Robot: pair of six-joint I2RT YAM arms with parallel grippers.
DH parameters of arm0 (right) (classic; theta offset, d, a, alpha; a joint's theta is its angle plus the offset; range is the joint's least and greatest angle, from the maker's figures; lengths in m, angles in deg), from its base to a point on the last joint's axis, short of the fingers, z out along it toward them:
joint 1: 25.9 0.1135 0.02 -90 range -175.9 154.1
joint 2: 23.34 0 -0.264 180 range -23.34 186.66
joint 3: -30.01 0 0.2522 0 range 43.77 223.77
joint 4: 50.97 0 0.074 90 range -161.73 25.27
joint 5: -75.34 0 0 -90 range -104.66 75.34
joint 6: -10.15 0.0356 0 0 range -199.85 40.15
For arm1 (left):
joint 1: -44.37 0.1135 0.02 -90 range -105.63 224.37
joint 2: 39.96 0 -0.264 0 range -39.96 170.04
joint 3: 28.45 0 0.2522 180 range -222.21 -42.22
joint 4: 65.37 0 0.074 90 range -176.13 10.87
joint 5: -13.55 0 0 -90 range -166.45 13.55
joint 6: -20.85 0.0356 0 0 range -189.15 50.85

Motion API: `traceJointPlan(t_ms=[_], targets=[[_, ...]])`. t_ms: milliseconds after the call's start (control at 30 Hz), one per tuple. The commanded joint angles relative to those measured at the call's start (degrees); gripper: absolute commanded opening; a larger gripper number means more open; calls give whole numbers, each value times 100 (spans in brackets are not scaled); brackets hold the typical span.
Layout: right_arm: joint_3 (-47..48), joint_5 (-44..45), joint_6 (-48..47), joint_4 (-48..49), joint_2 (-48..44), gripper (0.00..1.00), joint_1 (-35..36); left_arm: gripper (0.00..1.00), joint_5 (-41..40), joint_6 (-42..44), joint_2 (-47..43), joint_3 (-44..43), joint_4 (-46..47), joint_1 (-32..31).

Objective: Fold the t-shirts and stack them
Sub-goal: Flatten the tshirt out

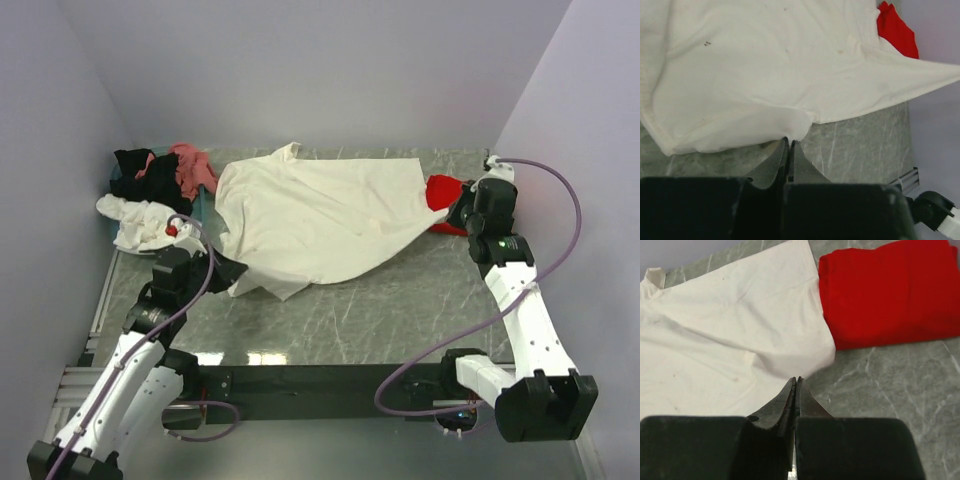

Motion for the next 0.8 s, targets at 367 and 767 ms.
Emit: traceJointPlan(t_ms=[367,767], targets=[[-246,739,119,-1150,-960,0,-12,1,260,-389,-1014,-708,-2069,-64],[-668,941,505,-1853,-2340,0,14,1,610,-275,-2086,-576,-3740,-64]])
